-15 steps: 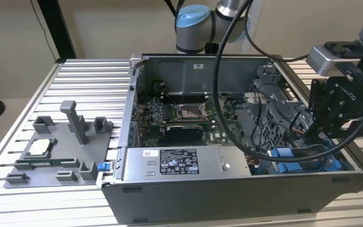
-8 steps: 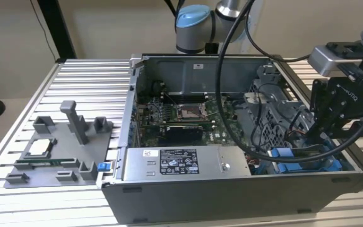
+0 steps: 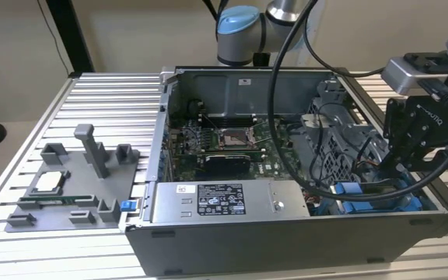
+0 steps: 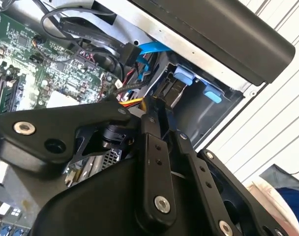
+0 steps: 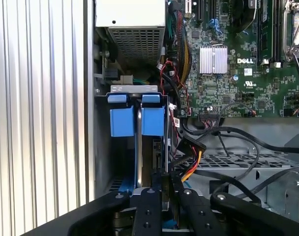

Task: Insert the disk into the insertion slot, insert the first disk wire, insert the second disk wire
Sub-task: 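Insert the first disk wire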

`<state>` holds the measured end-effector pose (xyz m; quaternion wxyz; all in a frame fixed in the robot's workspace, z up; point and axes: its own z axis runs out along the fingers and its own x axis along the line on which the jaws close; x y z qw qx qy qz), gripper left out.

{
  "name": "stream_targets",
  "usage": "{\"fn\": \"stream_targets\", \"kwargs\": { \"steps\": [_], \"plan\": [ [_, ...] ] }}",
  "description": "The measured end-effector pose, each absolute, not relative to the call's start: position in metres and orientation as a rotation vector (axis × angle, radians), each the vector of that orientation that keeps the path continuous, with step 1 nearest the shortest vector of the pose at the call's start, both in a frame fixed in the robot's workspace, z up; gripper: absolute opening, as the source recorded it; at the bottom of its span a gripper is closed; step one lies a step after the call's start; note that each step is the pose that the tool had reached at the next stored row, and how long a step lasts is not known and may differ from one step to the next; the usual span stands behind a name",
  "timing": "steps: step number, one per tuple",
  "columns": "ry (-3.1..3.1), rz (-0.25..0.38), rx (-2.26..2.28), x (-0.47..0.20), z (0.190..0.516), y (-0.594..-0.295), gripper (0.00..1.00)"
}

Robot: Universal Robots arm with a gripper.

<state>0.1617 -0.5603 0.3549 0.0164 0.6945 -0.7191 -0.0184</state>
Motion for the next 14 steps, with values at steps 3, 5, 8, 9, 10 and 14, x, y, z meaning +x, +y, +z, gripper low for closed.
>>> {"fn": "stream_targets", "kwargs": {
  "steps": [3, 5, 8, 9, 10, 14],
  "plan": [
    [-2.236, -0.057, 2.159, 0.1623, 0.3548, -0.5604, 0.0],
    [-2.236, -0.057, 2.159, 0.1625, 0.3548, -0.5603, 0.0],
    [-2.236, -0.057, 2.159, 0.1625, 0.3546, -0.5604, 0.0],
    [-2.236, -0.057, 2.159, 0.1627, 0.3542, -0.5604, 0.0],
    [-2.236, -0.057, 2.159, 0.1628, 0.3538, -0.5604, 0.0],
    [-2.236, -0.057, 2.159, 0.1633, 0.3524, -0.5604, 0.0]
  ]
}}
